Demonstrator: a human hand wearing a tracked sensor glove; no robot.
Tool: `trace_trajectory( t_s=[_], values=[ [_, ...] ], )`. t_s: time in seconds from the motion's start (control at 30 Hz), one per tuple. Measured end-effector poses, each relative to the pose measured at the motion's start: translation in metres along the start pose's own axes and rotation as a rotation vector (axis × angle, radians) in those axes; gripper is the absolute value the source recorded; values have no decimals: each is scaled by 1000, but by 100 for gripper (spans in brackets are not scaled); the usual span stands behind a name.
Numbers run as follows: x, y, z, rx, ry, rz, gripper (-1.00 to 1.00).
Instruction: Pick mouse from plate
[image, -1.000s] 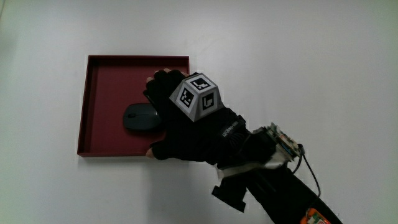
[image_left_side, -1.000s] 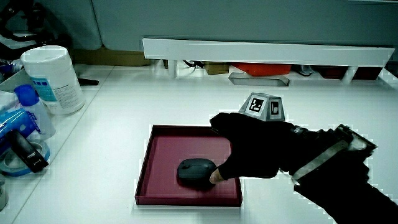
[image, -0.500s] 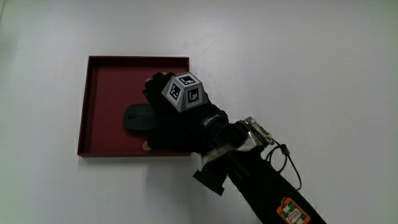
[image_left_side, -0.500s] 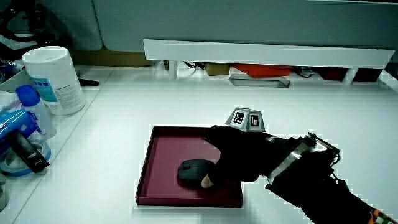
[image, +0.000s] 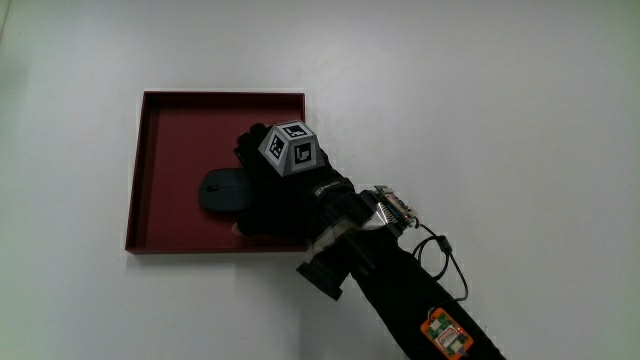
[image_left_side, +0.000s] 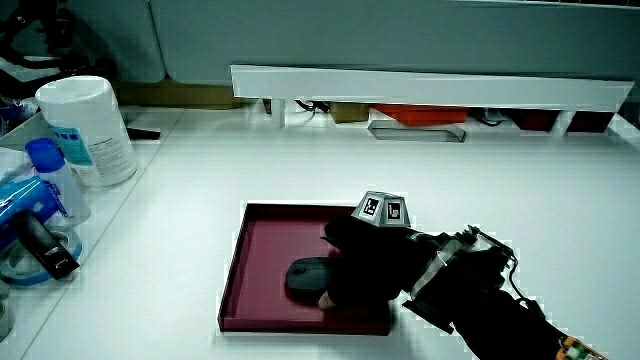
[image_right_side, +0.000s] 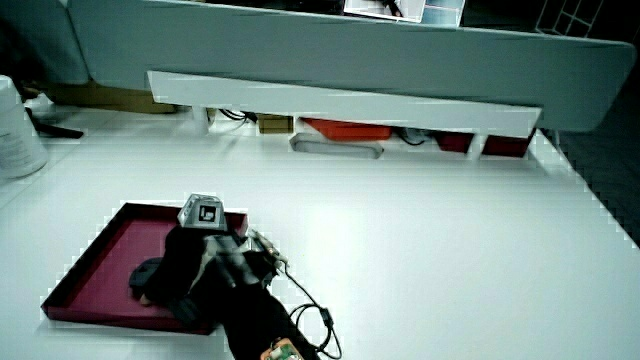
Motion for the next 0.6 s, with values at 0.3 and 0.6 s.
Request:
trace_trajectory(
  t_s=[0.3, 0.6],
  values=[
    [-7, 1, -3, 24, -15, 18, 17],
    [-10, 5, -7, 30, -38, 14, 57]
  ],
)
